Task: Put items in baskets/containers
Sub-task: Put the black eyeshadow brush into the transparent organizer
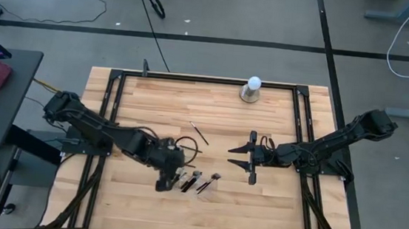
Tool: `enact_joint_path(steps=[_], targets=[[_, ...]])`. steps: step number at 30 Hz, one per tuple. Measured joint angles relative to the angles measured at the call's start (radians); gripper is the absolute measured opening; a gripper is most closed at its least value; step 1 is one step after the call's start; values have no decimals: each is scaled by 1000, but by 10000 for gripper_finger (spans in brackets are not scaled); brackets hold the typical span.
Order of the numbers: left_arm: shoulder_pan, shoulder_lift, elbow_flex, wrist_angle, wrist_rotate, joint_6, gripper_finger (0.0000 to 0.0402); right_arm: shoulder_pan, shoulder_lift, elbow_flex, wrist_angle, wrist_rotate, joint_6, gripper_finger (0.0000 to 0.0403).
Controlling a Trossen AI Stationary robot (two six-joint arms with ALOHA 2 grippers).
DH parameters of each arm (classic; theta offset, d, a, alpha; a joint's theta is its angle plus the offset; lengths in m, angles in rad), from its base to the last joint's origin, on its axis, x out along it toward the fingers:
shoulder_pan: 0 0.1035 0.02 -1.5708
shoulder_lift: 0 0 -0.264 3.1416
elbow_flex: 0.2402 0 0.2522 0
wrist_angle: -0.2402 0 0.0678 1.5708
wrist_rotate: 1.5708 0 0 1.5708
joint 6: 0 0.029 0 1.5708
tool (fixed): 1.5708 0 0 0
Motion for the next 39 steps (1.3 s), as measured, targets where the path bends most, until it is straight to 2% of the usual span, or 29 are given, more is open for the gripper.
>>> enact_joint_path(steps=[3, 5, 7, 9, 13, 16, 20, 25, 30, 33, 39], targets=[[-36, -29, 3, -156, -201, -19, 197, 0, 0, 0, -4, -1, 6, 153], [-51, -64, -2, -237, -286, -61, 197, 0, 0, 0, -16, -1, 7, 153], [-65, -117, -49, -270, -303, -88, 197, 0, 1, -1, -15, -3, 9, 153], [-76, -187, -122, -221, -300, -99, 197, 0, 2, -1, -19, -3, 9, 153], [-80, -332, -340, -46, -293, -73, 197, 0, 2, -1, -20, -3, 9, 153], [-77, -401, -528, 160, -304, -15, 197, 0, 2, -1, -20, -2, 9, 153], [-67, -414, -765, 489, -290, 83, 197, -1, 2, -1, -19, 2, 6, 153], [-47, -395, -981, 810, -300, 117, 197, -1, 2, -1, -10, 4, 2, 153], [-27, -387, -1131, 1132, -304, 164, 197, -17, 2, -1, 7, 4, -2, 153], [-26, -366, -1178, 1298, -305, 221, 197, -30, 2, -1, 10, 5, -1, 153], [-21, -293, -1189, 1397, -264, 249, 197, -43, 2, -1, 19, 5, -1, 153]])
